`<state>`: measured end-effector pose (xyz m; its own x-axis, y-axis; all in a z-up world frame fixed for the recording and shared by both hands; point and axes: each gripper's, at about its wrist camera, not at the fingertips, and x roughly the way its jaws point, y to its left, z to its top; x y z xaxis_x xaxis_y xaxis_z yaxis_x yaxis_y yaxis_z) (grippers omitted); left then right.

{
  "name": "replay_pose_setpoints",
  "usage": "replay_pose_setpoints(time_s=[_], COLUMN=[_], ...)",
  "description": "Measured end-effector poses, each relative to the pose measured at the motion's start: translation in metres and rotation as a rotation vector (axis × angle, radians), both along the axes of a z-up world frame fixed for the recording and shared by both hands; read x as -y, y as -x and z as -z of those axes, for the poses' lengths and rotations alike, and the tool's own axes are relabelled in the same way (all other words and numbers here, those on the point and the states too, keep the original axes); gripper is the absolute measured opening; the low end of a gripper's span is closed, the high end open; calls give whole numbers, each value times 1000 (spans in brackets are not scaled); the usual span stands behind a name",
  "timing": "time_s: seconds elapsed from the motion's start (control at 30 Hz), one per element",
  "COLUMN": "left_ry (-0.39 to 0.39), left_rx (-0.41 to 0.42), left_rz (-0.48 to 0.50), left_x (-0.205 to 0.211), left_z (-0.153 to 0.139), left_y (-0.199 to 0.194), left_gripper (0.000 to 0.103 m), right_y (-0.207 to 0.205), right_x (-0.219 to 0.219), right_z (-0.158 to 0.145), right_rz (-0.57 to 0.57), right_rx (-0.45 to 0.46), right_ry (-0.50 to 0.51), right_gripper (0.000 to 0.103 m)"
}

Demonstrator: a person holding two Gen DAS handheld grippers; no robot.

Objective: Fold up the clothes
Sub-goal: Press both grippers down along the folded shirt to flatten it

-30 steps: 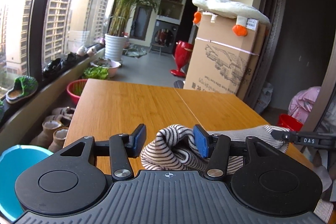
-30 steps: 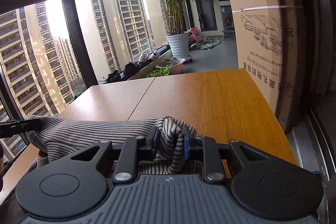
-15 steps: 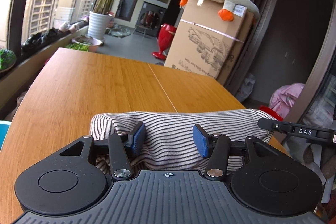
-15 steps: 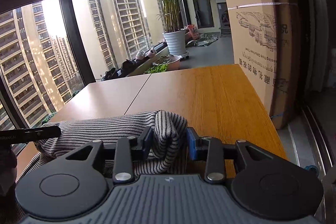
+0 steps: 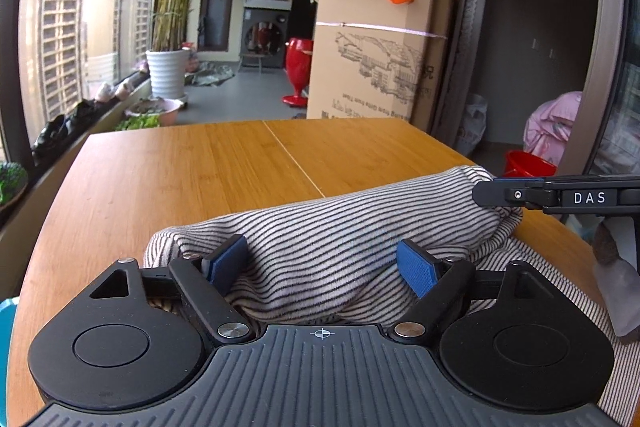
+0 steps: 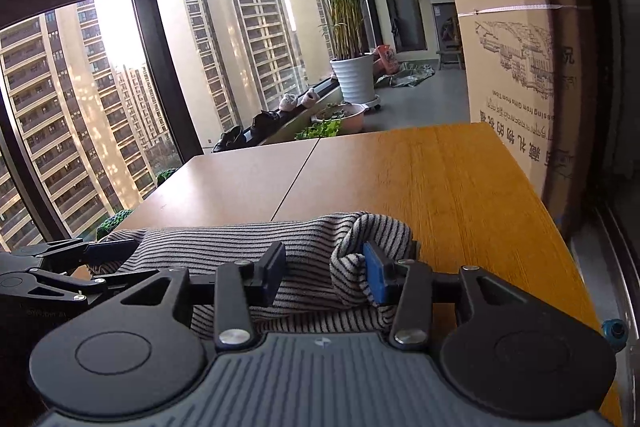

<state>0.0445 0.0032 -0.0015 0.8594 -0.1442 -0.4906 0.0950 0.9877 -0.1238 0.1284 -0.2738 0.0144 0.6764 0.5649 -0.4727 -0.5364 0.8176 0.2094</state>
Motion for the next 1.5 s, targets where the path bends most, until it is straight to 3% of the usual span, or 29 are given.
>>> replay_pose_setpoints(time_s=[0.13,0.33,0.4,0.47,0.53,0.6,0.73,0.87,0.93,1.07,1.13,1.17,1.3,1.37,1.5], left_ry=[16,28,30,31,29,27,26,34,70,216,269,275,340,294,180], left_rx=[6,14,15,17,18,16,17,28,43,98,129,126,72,84,96], left_rz=[-3,0,1,2,4,8,11,4,-27,-127,-185,-195,-209,-209,-178], left_x=[-10,-19,-20,-22,-21,-21,-19,-20,-25,-45,-56,-59,-64,-57,-39], left_z=[1,1,1,1,1,1,1,-1,-6,-22,-30,-30,-8,-1,0], left_y=[-22,-45,-50,-53,-53,-53,-54,-52,-47,-32,-29,-30,-38,-39,-41], left_gripper=[86,86,86,86,87,89,90,90,89,84,76,69,68,69,85], right_y=[-12,-45,-51,-52,-46,-34,-26,-41,-50,-41,-38,-38,-36,-35,-33], right_x=[-9,-12,-9,0,5,1,-20,-45,-47,-46,-46,-46,-45,-45,-46], right_z=[6,6,6,3,-9,-25,-41,-13,9,15,15,15,16,16,15], right_rz=[23,64,95,115,122,106,-33,-49,-33,-42,-42,-42,-37,-33,-28], right_rx=[52,26,11,-7,28,93,107,18,-47,-17,-15,-16,-13,-10,-2], right_ry=[46,56,70,40,17,-3,-70,-10,-5,5,8,9,3,-2,4], right_gripper=[42,42,57,57,51,34,34,34,34,34,34,34,34,34,34])
